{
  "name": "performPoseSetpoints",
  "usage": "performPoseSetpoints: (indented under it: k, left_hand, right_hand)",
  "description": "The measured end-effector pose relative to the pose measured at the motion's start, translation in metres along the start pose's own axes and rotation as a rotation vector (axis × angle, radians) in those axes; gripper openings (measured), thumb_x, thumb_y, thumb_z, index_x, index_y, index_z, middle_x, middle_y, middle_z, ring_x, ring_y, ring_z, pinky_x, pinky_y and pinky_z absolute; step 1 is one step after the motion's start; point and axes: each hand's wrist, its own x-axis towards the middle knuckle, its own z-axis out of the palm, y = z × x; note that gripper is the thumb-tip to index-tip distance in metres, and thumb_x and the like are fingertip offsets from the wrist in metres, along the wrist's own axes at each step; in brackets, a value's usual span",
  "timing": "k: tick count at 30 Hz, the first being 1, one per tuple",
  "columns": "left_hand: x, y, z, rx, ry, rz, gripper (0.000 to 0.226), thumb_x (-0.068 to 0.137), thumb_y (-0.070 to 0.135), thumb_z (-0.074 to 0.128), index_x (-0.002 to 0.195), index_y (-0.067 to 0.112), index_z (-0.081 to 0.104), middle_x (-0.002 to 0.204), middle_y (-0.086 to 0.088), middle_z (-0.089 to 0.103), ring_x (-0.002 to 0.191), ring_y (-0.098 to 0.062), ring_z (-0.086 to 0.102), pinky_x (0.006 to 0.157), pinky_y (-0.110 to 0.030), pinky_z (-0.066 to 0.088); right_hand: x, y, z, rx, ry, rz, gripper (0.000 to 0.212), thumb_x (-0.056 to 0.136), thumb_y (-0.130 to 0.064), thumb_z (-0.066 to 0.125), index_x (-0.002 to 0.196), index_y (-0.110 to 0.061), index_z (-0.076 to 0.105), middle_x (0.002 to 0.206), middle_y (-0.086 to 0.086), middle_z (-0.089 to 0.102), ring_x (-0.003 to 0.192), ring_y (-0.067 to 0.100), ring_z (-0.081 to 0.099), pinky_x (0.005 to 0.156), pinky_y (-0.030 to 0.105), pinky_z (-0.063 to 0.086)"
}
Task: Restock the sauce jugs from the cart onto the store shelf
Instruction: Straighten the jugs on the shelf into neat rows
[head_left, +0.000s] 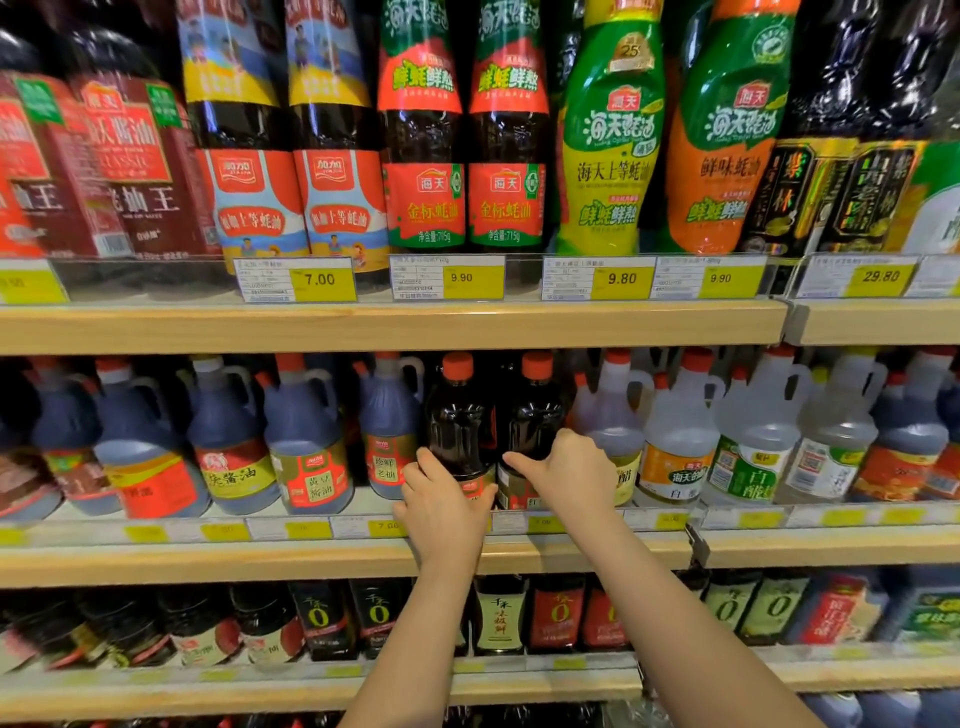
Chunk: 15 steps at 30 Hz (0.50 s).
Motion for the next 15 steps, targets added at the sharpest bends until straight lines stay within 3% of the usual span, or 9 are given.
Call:
performPoseSetpoints:
  k: [3,6,11,15]
  left_hand:
    - [-0.005,-0.010,-0.015,-0.193,-0.076,0.040,0.102,0.066,0.050,0.075,0.140,0.006,0.020,0.137,-0.013,0.038,0.126,-0.030,0.041,0.101,-0.043,0.040]
    - [-0.014,-0.033,-0.044,-0.301,-0.029,0.032,0.099,0.068,0.048,0.075,0.141,0.007,0.022,0.141,-0.012,0.037,0.131,-0.027,0.036,0.106,-0.044,0.039]
    - [0.001,-0.081,-0.092,-0.244,0.133,-0.047,0.091,0.069,0.041,0.077,0.137,0.005,0.030,0.133,-0.016,0.044,0.126,-0.033,0.039,0.100,-0.049,0.042]
    - [0.039,-0.116,-0.104,-0.187,0.145,-0.045,0.101,0.065,0.041,0.080,0.140,0.005,0.023,0.140,-0.018,0.036,0.131,-0.034,0.030,0.104,-0.046,0.034]
  right_hand:
    - [-0.012,0.003,-0.013,0.069,-0.028,0.009,0.059,0.075,-0.059,0.064,0.102,-0.007,0.058,0.082,0.008,0.066,0.086,0.028,0.066,0.058,0.028,0.042]
    - [-0.036,0.000,-0.026,0.169,-0.007,-0.088,0.067,0.080,-0.051,0.064,0.131,-0.010,0.050,0.069,0.003,0.066,0.070,0.018,0.063,0.058,0.028,0.045]
    - [-0.061,-0.056,-0.021,0.258,-0.114,-0.230,0.062,0.082,-0.048,0.062,0.135,-0.023,0.043,0.057,-0.008,0.055,0.064,0.017,0.062,0.060,0.034,0.050]
    - [-0.050,-0.112,0.023,0.307,-0.209,-0.189,0.075,0.078,-0.054,0.062,0.141,-0.026,0.032,0.086,0.006,0.068,0.089,0.030,0.066,0.074,0.039,0.053]
